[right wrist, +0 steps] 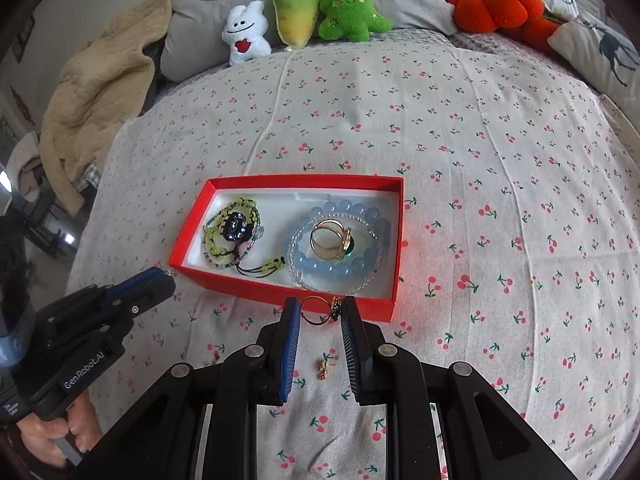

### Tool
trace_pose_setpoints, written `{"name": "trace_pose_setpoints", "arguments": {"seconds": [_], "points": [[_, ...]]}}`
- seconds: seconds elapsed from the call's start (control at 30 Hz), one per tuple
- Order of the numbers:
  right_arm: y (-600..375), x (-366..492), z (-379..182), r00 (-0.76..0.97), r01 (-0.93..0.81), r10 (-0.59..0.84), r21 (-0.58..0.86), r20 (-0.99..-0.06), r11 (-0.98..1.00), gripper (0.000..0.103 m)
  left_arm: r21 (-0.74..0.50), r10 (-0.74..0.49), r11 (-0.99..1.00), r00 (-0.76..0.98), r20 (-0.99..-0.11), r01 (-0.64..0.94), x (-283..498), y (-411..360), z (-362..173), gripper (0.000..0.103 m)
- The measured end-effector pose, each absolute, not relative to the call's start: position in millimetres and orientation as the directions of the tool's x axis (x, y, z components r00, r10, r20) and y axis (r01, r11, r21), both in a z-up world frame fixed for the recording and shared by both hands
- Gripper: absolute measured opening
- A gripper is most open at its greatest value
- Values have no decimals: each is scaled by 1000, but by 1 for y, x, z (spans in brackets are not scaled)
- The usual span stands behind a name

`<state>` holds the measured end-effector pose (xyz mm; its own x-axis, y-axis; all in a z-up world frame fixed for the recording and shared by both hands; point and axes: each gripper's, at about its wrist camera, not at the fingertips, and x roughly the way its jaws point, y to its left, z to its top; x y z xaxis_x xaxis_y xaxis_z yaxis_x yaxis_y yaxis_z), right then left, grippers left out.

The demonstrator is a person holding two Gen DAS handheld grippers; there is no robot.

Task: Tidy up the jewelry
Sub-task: 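Carry both rings over the red box and lower them inside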

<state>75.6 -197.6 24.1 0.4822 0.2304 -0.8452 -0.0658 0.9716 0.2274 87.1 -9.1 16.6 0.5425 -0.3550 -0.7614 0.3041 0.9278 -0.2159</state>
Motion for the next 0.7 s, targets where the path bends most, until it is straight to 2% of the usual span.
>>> {"name": "trace_pose_setpoints", "arguments": {"seconds": [0.67,0.7], "points": [[-215,117,12,480,-34,286,308,-829,951,22,-215,-357,926,539,-763,309,125,-32,1,16],[-214,117,12,482,-39,288,308,-827,950,22,-209,-354,926,533,-768,315,124,-34,2,19]]}}
